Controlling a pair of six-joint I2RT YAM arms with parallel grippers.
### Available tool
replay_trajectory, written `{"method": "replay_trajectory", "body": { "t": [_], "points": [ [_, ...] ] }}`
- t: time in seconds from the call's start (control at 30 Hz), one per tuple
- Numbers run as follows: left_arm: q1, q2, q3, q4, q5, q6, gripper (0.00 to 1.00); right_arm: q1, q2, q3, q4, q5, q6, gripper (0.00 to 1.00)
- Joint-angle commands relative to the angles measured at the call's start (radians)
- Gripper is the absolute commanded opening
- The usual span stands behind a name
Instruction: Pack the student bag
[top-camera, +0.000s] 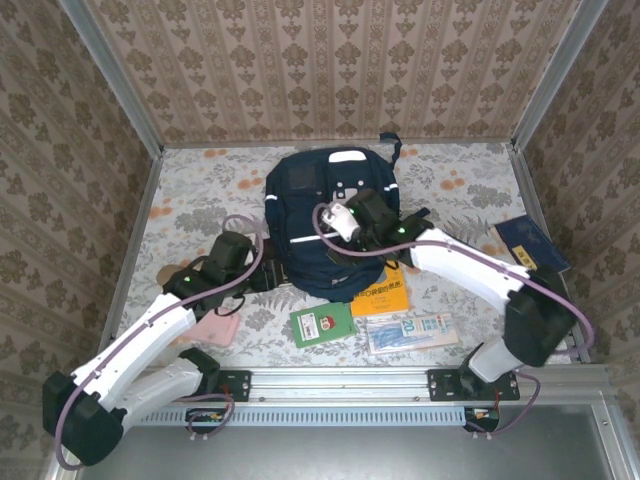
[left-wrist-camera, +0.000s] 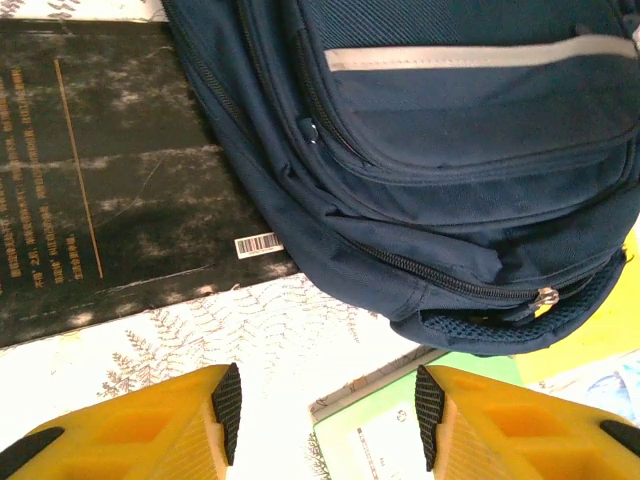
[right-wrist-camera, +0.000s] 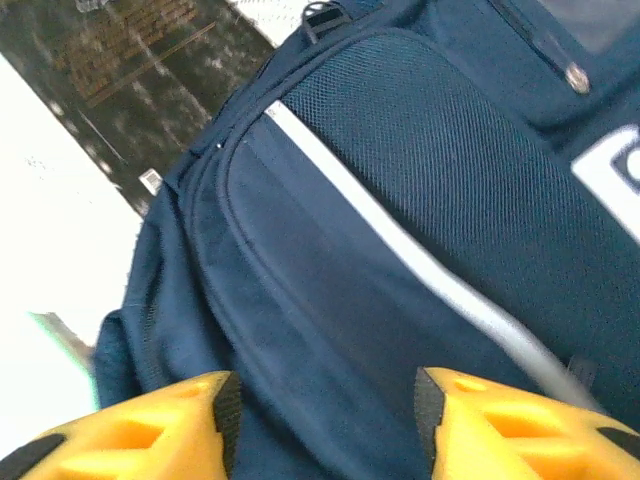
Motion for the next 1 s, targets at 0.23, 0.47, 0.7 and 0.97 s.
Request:
{"method": "replay_trajectory", "body": {
  "t": [0.23, 0.47, 0.7, 0.97],
  "points": [
    [0.123, 0.017, -0.008, 0.017, 0.203, 0.02, 0.53, -0.001, 0.25, 0.172, -0.225, 0.048, -0.476, 0.63],
    [0.186, 0.042, -0.012, 0.041, 0.254, 0.04, 0.53, 0.009, 0.336, 0.176, -0.099, 0.224, -0.496, 0.67],
    [0.191, 0.078, -0.018, 0.083, 0.285, 0.037, 0.53, 0.01, 0.387, 0.19, 0.011, 0.258, -0.483, 0.59],
    [0.188, 0.117, 0.006, 0.082, 0.297, 0.048, 0.53, 0.001, 0.429, 0.267, -0.037, 0.182, -0.422, 0.02]
  ]
}}
